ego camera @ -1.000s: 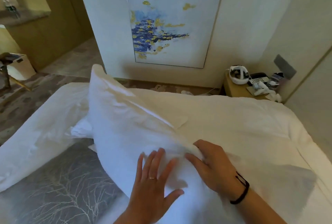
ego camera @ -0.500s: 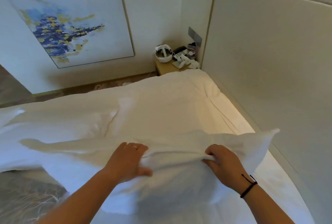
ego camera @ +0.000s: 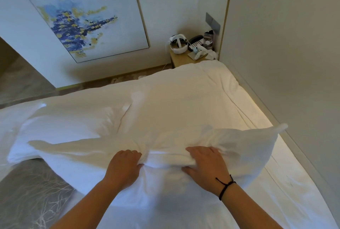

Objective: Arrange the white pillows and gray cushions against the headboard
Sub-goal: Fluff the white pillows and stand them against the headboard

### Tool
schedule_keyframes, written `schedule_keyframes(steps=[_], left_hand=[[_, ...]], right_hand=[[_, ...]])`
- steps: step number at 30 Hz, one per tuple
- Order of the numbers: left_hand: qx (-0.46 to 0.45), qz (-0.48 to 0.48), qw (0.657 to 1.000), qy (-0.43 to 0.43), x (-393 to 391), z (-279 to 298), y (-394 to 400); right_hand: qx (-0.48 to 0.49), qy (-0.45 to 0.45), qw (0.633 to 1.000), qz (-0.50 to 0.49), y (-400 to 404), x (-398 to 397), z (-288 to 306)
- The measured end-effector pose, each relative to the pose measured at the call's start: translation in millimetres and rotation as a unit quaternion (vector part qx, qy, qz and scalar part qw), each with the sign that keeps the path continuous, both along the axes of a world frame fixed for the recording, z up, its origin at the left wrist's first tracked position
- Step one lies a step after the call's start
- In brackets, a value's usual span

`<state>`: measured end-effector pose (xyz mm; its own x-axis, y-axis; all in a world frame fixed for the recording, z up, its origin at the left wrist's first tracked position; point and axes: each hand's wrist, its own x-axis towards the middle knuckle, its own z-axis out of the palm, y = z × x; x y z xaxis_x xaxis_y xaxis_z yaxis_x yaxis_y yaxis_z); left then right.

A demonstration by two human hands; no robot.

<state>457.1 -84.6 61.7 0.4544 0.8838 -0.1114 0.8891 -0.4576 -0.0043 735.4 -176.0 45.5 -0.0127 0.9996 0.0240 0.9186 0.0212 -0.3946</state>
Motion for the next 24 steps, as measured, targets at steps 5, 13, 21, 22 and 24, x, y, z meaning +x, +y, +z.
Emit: schedule_keyframes(steps=[5, 13, 21, 22, 24], left_hand=[[0.043, -0.018, 0.999, -0.005, -8, -7, -12], [0.08, -0.051, 0.988, -0.12, -13, -5, -8], [0.137, -0.058, 0.976, -0.157, 20, 30, 3], [0.15, -0.059, 0.974, -0.158, 26, 37, 9], [0.163, -0.056, 0.971, -0.163, 46, 55, 20]], right_hand=[[-0.016, -0.026, 1.0, 0.001, 3, -21, -1], [-0.111, -0.011, 0.99, -0.082, -8, -36, 12], [-0.073, 0.027, 0.988, -0.137, -19, -10, 39], [-0.061, 0.021, 0.989, -0.131, -18, -4, 46], [-0.039, 0.025, 0.99, -0.135, -17, 11, 62]])
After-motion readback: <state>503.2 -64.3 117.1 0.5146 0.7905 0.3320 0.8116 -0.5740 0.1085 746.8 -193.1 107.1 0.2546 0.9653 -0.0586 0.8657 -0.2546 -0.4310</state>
